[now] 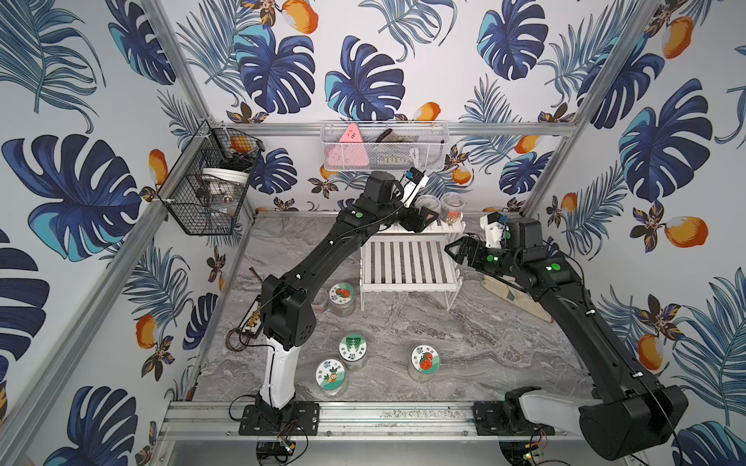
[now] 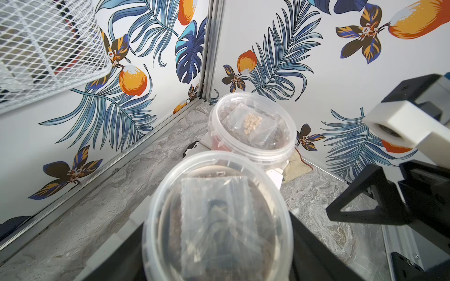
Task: Place the seed container on the shelf
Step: Place the seed jar on the shelf.
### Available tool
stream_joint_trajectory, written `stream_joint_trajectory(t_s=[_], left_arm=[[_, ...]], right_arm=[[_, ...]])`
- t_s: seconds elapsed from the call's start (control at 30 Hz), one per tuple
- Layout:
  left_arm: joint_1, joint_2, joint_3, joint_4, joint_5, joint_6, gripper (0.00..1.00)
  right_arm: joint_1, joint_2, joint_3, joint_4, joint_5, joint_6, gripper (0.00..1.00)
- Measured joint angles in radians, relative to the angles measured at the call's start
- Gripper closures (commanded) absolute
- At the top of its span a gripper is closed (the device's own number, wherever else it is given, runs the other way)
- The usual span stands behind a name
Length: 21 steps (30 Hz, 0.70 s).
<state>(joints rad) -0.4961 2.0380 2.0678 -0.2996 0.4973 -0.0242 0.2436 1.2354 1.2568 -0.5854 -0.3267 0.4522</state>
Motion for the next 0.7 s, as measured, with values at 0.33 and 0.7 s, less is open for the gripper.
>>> stream_joint_trajectory(t_s=[0.33, 0.7], left_arm=[[-0.001, -0.008, -0.016, -0.009, -0.031, 0.002, 0.17], [-0.001, -0.011, -0.014, -0.009, -0.037, 0.005, 0.16]], right_arm=[[0.0, -0.001, 0.0, 0.0, -0.001, 0.0, 0.03], [0.0, -0.001, -0.002, 0.0, -0.001, 0.0, 0.03]])
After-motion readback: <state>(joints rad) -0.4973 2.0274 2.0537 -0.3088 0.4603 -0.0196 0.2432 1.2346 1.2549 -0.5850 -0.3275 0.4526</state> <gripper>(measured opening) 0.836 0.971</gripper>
